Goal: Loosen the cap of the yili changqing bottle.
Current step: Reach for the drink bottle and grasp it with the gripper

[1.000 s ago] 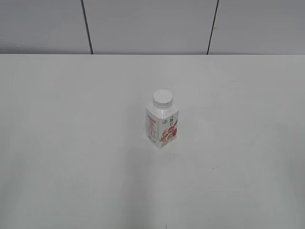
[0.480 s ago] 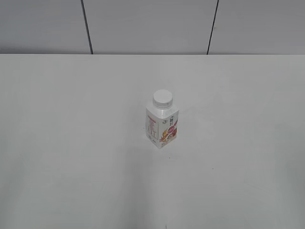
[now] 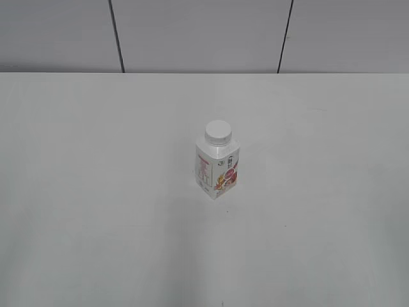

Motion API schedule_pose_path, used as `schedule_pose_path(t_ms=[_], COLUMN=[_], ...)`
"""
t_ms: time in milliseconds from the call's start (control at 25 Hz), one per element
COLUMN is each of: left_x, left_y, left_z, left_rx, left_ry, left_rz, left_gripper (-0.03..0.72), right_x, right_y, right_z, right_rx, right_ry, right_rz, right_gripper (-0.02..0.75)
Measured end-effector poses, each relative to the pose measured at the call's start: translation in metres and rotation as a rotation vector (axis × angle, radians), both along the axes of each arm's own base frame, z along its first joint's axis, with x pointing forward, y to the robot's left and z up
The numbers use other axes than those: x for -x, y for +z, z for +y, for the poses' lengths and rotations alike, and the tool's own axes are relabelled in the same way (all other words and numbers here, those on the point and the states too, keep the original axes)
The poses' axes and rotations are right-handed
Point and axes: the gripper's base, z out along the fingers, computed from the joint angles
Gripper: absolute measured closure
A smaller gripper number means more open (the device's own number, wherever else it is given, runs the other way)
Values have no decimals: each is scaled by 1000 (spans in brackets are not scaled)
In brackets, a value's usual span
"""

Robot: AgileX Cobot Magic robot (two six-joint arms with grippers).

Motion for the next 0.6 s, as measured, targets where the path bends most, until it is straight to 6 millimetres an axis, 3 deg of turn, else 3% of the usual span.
schedule_pose_path(t_ms=[600], left_x=[0], left_y=[0], left_z=[0], left_rx=[0], left_ry=[0], left_rz=[0], left_gripper=[256], right_x=[0], right_y=[0], right_z=[0], right_rx=[0], right_ry=[0], right_rz=[0], right_gripper=[156])
